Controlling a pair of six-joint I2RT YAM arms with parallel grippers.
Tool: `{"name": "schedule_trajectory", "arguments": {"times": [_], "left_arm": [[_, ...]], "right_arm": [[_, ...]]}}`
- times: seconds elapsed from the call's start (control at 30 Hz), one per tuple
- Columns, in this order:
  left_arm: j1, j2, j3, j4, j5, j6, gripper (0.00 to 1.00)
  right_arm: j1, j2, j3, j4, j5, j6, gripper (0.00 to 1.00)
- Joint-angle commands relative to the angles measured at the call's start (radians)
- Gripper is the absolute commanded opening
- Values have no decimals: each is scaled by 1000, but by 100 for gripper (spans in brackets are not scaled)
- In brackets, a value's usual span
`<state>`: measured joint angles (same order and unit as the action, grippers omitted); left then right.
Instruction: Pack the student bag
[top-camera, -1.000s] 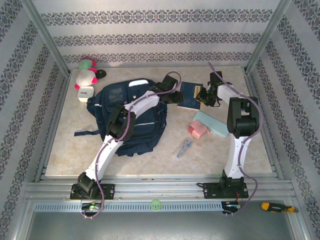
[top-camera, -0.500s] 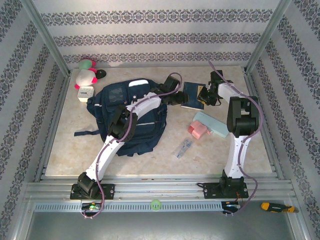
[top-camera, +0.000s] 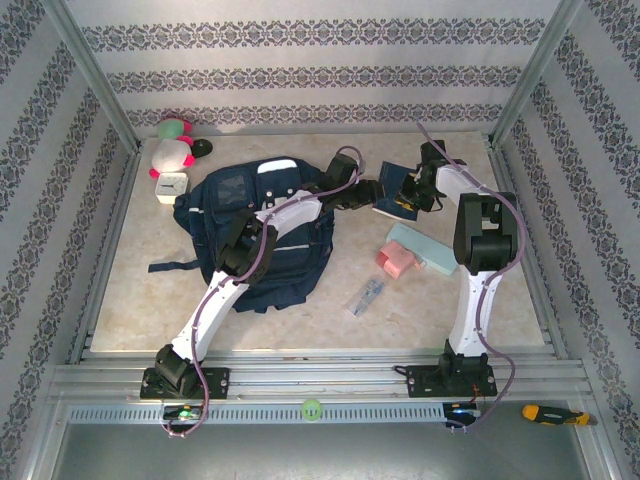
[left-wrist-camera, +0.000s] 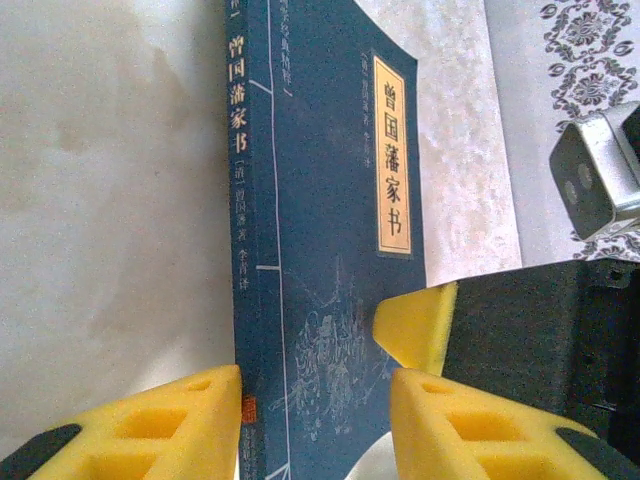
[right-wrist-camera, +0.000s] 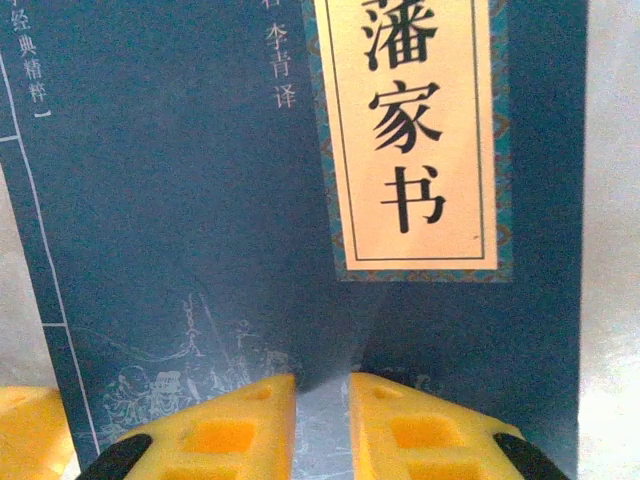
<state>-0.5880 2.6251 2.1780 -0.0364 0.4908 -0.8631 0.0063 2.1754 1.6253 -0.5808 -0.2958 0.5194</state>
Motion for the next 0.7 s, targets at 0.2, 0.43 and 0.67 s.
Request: {"name": "schedule_trajectory", "arguments": {"times": [0.2,0.43,0.67], "left_arm": [[-39,18,-10,139,42,-46,39],[-28,-30,-23,-94,-120,120,43],[-29,-14,-6,-89,-111,111,43]], "right_arm": [[9,31,29,-39,-45,-9,21],[-30,-54,32,-73,-28,-24,44],[-131,-75,7,-103,-6,-54,48]]}}
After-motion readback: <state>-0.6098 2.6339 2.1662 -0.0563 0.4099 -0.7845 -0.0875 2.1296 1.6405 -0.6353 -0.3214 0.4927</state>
